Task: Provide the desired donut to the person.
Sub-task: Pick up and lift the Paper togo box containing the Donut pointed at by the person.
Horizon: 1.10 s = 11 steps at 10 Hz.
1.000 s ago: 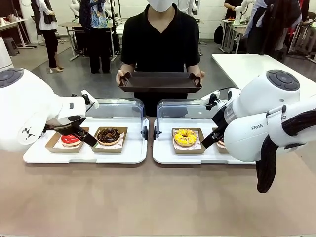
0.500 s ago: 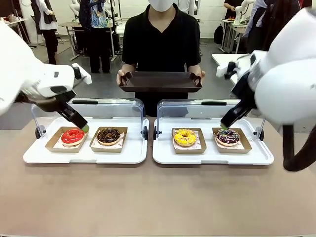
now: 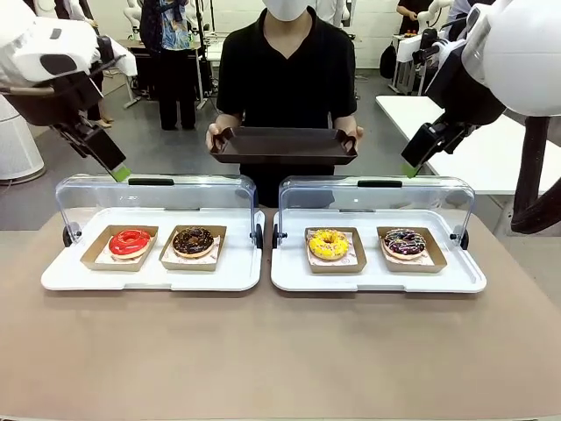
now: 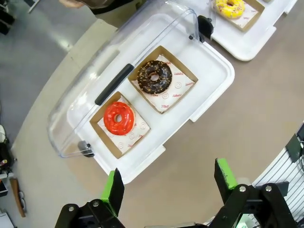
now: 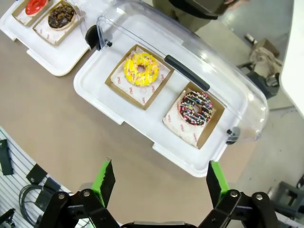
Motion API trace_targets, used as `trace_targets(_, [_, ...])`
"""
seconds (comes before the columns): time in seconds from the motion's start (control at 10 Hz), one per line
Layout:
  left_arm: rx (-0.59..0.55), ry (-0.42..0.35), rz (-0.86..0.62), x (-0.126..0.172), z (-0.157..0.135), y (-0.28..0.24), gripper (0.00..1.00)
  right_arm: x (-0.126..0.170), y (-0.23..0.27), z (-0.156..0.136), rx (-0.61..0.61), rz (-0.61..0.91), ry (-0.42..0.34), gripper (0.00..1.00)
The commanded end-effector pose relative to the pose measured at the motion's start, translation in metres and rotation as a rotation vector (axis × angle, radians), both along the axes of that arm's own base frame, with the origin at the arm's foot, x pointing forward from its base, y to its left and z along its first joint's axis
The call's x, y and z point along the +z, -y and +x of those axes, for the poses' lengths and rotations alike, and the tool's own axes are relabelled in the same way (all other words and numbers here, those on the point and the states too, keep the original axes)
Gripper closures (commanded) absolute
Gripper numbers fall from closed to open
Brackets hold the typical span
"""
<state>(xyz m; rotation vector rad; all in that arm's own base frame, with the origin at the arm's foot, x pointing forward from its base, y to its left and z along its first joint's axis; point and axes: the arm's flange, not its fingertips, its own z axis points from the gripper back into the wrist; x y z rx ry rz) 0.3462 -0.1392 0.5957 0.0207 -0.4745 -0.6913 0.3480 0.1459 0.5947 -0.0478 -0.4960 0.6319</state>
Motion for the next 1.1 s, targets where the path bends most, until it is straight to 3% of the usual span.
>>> trace_targets(0.0, [-0.009,-0.024,-0.004,-0.009,0.004,0.004,0.0,0.0,0.002,0.001,0.004,0.012,-0.003,0.0])
trace_targets(0.4, [-0.009,-0.024,-0.004,-0.009,0.004,0.004,0.0,0.0,0.001,0.0,-0.001,0.003,-0.001,0.0])
trace_targets(0.5, [0.001,-0.021,0.004,-0.008,0.004,0.002,0.0,0.002,0.021,0.018,0.146,0.186,-0.045,0.0])
trace_targets(0.6, [-0.107,-0.09,-0.142,-0.001,0.018,-0.026,0.0,0.001,0.047,0.03,0.238,0.298,-0.067,0.0])
trace_targets(0.8, [-0.22,-0.141,-0.257,0.01,0.029,-0.065,0.0,-0.004,0.107,0.053,0.303,0.506,-0.121,0.0])
trace_targets(0.9, [-0.346,-0.183,-0.334,0.021,0.038,-0.084,0.0,-0.008,0.13,0.06,0.381,0.6,-0.148,0.0])
trace_targets(1.0, [-0.406,-0.202,-0.406,0.026,0.042,-0.106,0.0,-0.013,0.15,0.062,0.442,0.625,-0.132,0.0])
